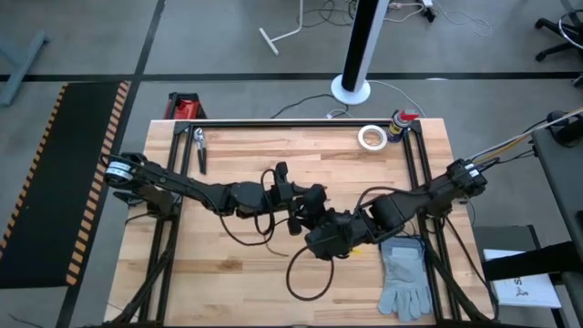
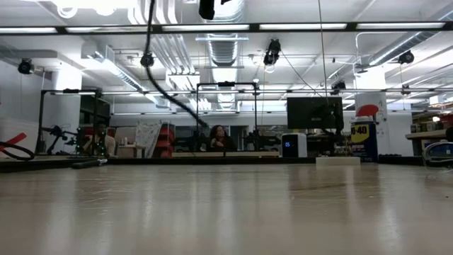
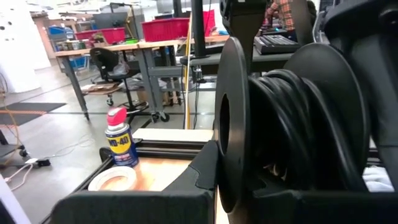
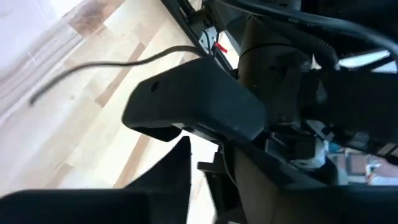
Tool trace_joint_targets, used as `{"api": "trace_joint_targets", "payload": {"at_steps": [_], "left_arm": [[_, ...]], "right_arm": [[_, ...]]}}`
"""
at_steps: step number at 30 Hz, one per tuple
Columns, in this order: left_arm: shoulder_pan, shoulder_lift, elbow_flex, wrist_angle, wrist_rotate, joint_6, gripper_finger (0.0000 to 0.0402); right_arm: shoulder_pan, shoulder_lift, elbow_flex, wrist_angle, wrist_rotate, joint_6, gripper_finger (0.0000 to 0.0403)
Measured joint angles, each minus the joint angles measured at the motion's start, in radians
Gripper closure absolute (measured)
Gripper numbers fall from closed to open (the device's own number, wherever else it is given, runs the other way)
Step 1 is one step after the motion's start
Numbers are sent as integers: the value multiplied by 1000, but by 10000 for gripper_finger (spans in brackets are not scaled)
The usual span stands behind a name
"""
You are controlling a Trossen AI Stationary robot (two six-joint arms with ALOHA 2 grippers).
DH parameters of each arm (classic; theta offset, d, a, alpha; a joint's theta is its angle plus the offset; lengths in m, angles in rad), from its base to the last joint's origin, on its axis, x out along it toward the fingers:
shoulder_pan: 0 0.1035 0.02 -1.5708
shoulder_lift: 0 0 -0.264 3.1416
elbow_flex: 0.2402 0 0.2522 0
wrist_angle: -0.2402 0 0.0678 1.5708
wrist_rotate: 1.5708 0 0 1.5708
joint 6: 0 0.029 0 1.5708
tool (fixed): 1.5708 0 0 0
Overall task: Coil cords
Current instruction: Coil the black wire into the spool
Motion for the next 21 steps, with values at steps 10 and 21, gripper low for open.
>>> {"api": "trace_joint_targets", "payload": {"at_steps": [10, 21], "left_arm": [[0, 0, 0, 28, 2, -6, 402], [-4, 0, 31, 17, 16, -46, 402]], "right_arm": [[20, -1, 0, -47, 10, 65, 243], [66, -1, 0, -122, 60, 112, 251]]}}
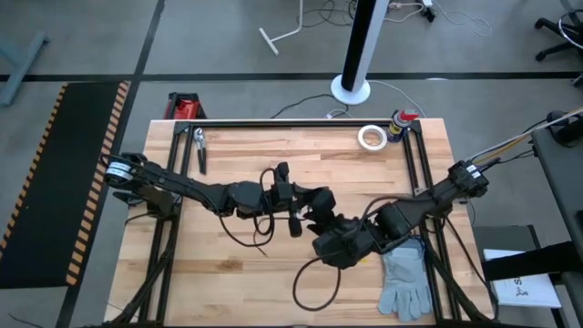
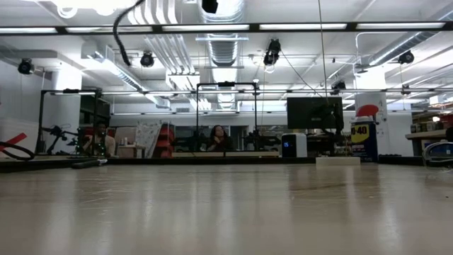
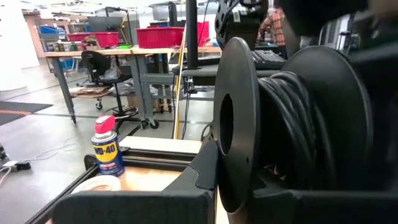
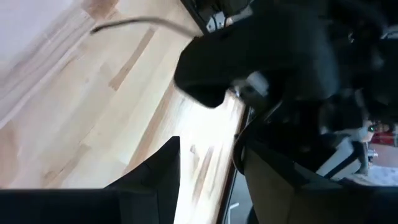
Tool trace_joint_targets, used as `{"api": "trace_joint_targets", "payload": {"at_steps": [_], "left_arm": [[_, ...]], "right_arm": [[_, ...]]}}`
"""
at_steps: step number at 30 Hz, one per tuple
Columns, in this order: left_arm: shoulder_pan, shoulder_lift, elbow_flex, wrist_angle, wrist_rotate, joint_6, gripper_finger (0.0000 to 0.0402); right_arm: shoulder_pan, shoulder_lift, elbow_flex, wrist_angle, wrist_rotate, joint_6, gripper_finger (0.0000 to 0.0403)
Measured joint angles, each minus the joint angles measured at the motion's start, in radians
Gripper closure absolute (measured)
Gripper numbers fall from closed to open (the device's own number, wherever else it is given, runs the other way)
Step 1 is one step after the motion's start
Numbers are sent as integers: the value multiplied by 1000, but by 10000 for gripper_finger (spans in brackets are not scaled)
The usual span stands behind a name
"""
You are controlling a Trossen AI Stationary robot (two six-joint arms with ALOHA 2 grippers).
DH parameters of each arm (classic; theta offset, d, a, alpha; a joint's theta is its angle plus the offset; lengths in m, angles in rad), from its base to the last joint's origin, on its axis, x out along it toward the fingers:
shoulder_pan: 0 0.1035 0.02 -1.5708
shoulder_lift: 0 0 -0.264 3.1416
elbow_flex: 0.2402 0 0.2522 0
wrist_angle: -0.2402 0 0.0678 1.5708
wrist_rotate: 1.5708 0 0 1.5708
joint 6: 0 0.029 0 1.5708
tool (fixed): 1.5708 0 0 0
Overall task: Coil cords
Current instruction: Coil the black wire into the spool
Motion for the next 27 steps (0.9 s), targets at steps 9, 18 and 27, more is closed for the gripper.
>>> {"api": "trace_joint_targets", "payload": {"at_steps": [9, 18, 27], "left_arm": [[-2, -1, 19, -11, 14, -58, 402], [-22, -14, 33, -20, 29, -76, 402], [-28, -35, 33, -43, 28, -88, 402]], "right_arm": [[2, 0, 0, -42, 2, 59, 247], [7, -2, 1, -62, 0, 91, 260], [18, -5, 1, -197, -1, 207, 270]]}}
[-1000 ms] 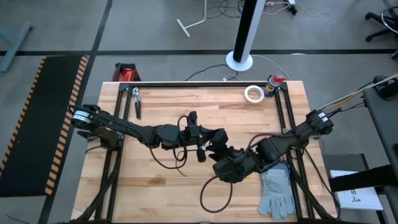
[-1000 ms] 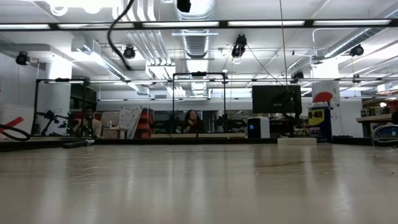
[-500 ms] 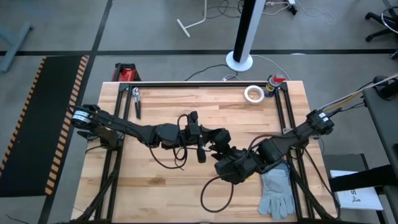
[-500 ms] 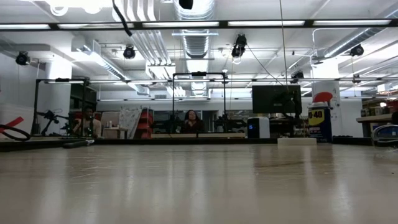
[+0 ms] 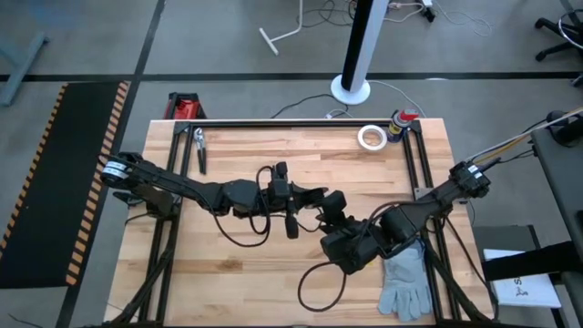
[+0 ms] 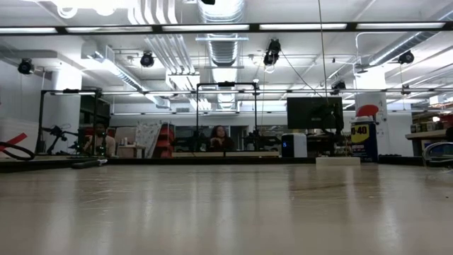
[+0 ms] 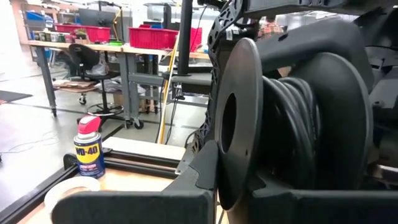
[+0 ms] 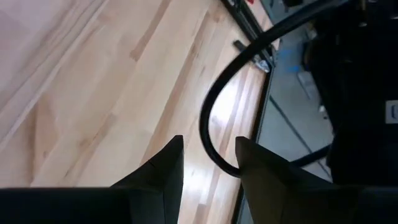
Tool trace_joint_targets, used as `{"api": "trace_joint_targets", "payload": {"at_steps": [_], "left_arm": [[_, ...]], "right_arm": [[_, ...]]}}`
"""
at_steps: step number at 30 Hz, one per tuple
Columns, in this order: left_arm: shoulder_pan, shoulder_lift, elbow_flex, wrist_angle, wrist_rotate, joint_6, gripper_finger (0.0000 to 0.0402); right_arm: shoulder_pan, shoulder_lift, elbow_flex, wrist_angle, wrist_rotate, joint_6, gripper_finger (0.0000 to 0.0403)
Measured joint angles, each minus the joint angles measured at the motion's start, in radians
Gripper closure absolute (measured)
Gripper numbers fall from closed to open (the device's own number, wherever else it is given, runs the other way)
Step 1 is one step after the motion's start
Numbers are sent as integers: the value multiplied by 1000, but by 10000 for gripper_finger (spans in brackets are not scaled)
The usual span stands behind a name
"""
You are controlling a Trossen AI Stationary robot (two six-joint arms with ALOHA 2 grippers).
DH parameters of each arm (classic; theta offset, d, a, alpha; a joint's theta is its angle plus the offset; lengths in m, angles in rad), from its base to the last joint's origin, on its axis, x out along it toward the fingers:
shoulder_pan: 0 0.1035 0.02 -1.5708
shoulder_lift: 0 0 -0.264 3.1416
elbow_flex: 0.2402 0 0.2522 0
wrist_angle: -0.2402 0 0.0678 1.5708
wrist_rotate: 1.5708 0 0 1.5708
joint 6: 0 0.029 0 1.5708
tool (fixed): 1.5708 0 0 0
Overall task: Coil cords
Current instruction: Coil the black wire into the spool
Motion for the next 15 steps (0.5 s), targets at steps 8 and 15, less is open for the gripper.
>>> {"api": "trace_joint_targets", "payload": {"at_steps": [8, 15], "left_arm": [[0, -2, 0, -16, -5, 0, 402], [-8, -25, 7, -47, 0, -18, 402]], "right_arm": [[13, -2, 0, -111, -28, 126, 270], [16, -5, -3, -209, -49, 244, 268]]}}
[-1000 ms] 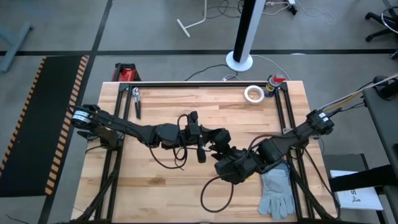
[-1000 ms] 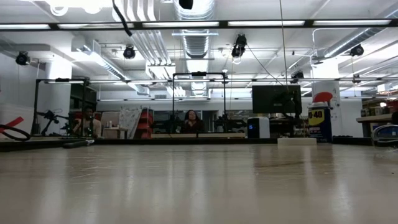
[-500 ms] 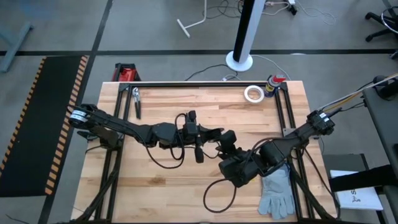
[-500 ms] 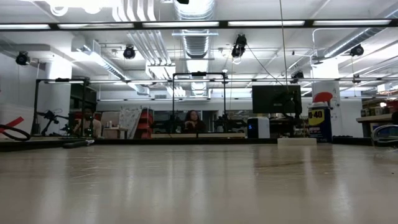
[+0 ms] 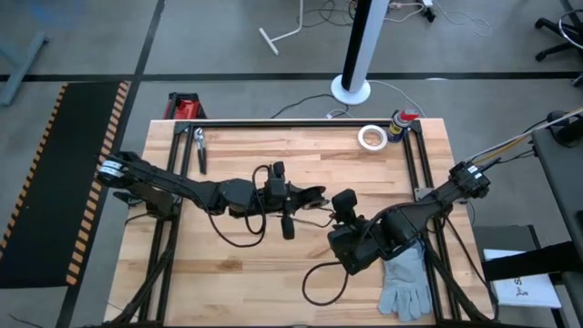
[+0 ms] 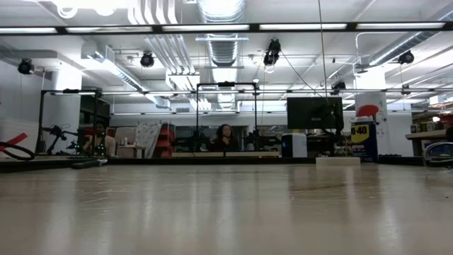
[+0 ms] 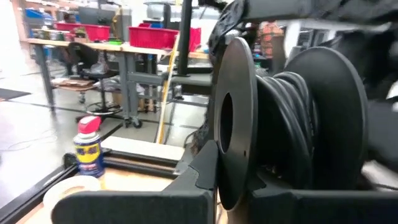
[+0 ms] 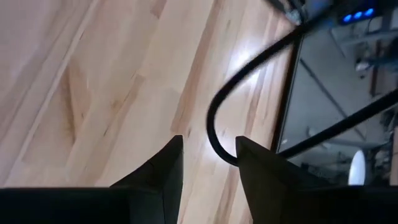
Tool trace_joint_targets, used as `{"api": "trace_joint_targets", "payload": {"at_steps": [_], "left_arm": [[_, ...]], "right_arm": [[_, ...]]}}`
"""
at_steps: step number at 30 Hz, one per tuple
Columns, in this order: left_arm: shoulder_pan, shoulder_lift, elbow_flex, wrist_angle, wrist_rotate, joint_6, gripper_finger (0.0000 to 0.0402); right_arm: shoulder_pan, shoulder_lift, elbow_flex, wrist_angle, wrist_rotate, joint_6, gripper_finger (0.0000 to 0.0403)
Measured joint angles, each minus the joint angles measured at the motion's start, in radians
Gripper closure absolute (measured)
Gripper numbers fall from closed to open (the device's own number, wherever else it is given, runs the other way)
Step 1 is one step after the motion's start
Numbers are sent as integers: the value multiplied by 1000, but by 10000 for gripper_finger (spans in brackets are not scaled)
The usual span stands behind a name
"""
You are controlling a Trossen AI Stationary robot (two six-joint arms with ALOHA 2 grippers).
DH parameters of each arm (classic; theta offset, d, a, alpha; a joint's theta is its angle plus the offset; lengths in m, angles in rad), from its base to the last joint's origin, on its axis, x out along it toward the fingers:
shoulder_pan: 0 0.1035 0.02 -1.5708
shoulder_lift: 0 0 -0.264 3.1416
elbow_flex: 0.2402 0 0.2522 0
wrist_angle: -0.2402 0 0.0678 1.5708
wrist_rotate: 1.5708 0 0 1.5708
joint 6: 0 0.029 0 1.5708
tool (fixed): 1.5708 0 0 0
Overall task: Coil cords
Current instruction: Coil the black wire into the spool
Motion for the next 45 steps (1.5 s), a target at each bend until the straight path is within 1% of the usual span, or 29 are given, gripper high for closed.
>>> {"api": "trace_joint_targets", "payload": {"at_steps": [6, 10, 13, 19, 23, 24, 28, 30, 33, 35, 38, 45], "left_arm": [[-12, -17, 1, -85, 3, -18, 402], [-14, -22, 1, -155, 0, -46, 402], [-16, -22, 0, -222, 1, -72, 401], [-34, -5, -1, -266, 0, -98, 402], [-36, -1, -3, -280, -1, -97, 402], [-35, -1, -3, -279, -7, -95, 401], [-41, -2, -3, -274, -52, -43, 402], [-45, -3, -3, -268, -57, -32, 401], [-46, -4, -3, -267, -57, -29, 402], [-49, -4, -3, -261, -57, -23, 402], [-58, -4, -3, -235, -57, -12, 402], [-79, -4, -3, -197, -52, 15, 402]], "right_arm": [[6, -27, -1, -74, 0, 68, 280], [5, -36, -1, -128, 21, 109, 283], [6, -47, -1, -136, 51, 119, 284], [5, -57, -1, -131, 193, 140, 276], [5, -58, -1, -100, 198, 157, 273], [6, -58, -1, -79, 198, 193, 273], [13, -78, -5, -38, 209, 433, 281], [41, -104, -32, -11, 234, 497, 286], [86, -143, -115, 168, 223, 512, 294], [104, -163, -192, 290, 200, 512, 300], [121, -173, -325, 489, 198, 506, 307], [120, -179, -658, 1166, 149, 376, 321]]}}
